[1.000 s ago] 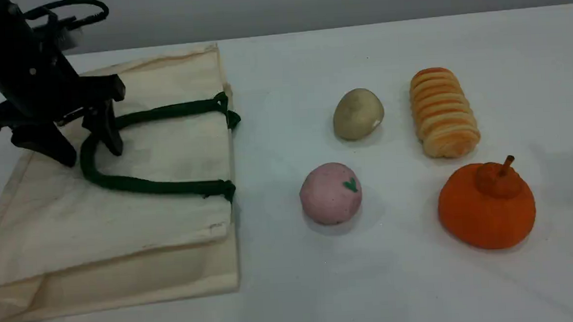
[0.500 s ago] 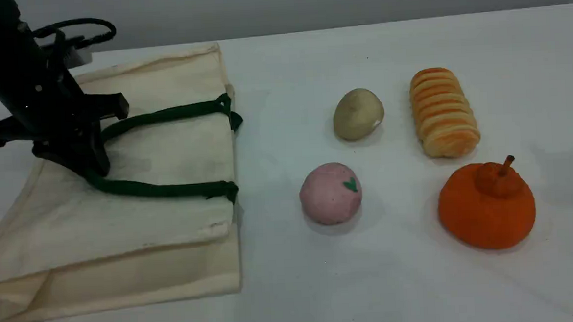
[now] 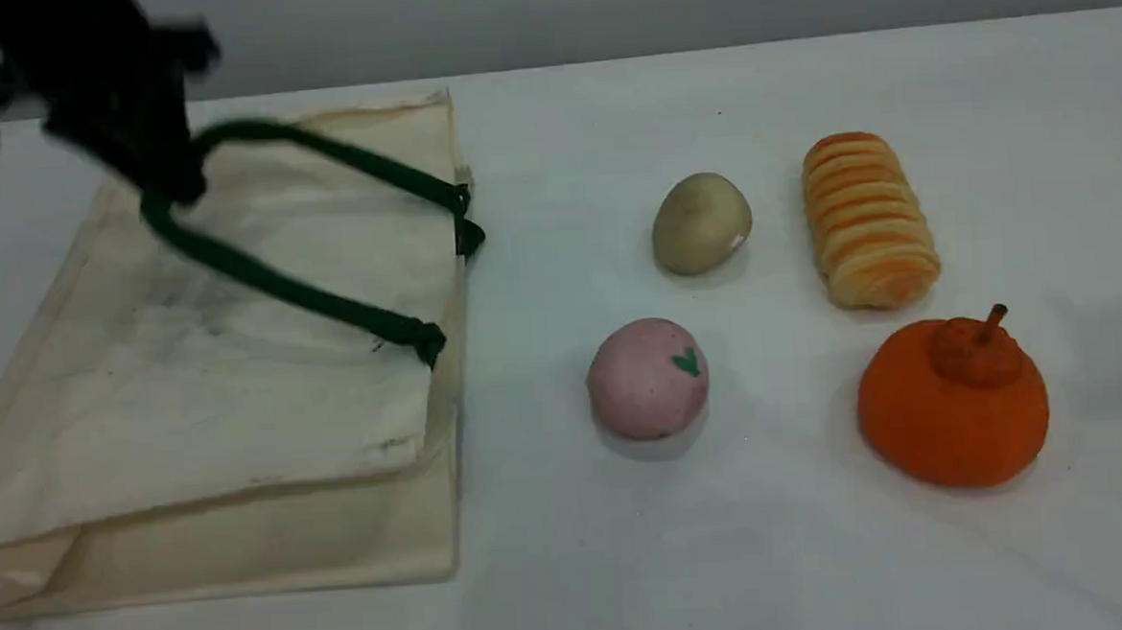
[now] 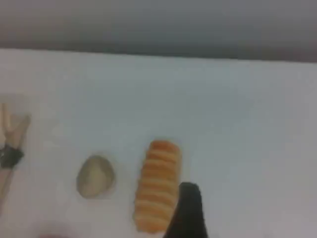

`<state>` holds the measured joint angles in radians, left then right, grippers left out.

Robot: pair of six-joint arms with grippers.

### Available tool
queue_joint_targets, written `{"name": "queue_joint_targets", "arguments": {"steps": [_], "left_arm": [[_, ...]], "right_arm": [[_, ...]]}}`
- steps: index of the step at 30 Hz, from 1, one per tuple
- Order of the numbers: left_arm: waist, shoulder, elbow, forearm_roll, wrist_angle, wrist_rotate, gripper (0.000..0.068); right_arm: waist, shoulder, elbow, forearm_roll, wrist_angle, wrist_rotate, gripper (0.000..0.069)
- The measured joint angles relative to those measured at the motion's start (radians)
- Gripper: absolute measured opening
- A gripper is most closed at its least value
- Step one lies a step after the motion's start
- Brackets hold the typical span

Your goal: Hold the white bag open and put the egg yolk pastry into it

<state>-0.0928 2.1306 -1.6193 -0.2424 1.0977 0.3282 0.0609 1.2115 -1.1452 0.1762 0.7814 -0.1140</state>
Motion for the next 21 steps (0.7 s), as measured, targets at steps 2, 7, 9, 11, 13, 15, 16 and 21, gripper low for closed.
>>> {"name": "queue_joint_targets", "arguments": {"steps": [2, 7, 9, 11, 13, 15, 16, 21], "left_arm": [[0.0, -0.001, -0.083, -0.049, 0.076, 0.064, 0.0092], [-0.011, -0.026, -0.237, -0.151, 0.127, 0.156, 0.0092], [-0.022, -0.048, -0.25, -0.173, 0.126, 0.187, 0.0092], [-0.022, -0.072, -0.25, -0.179, 0.13, 0.192, 0.0092], [-0.022, -0.101, -0.25, -0.176, 0.129, 0.192, 0.0092], [-0.022, -0.131, -0.25, -0.175, 0.128, 0.192, 0.0092], [-0.022, -0.146, -0.25, -0.179, 0.128, 0.192, 0.0092], [-0.053, -0.213, -0.249, -0.186, 0.128, 0.191, 0.0092]], "right_arm": [[0.0, 0.0, 0.0, 0.0, 0.017, 0.0, 0.0552], [0.0, 0.039, 0.0, 0.002, 0.056, -0.031, 0.0552], [0.0, 0.067, 0.0, 0.012, 0.064, -0.034, 0.0552], [0.0, 0.1, 0.0, 0.038, 0.064, -0.049, 0.0552], [0.0, 0.139, 0.0, 0.052, 0.064, -0.068, 0.0552], [0.0, 0.172, 0.0, 0.07, 0.061, -0.077, 0.0552], [0.0, 0.19, 0.0, 0.081, 0.053, -0.083, 0.0552], [0.0, 0.276, 0.0, 0.162, 0.031, -0.152, 0.0552]]}}
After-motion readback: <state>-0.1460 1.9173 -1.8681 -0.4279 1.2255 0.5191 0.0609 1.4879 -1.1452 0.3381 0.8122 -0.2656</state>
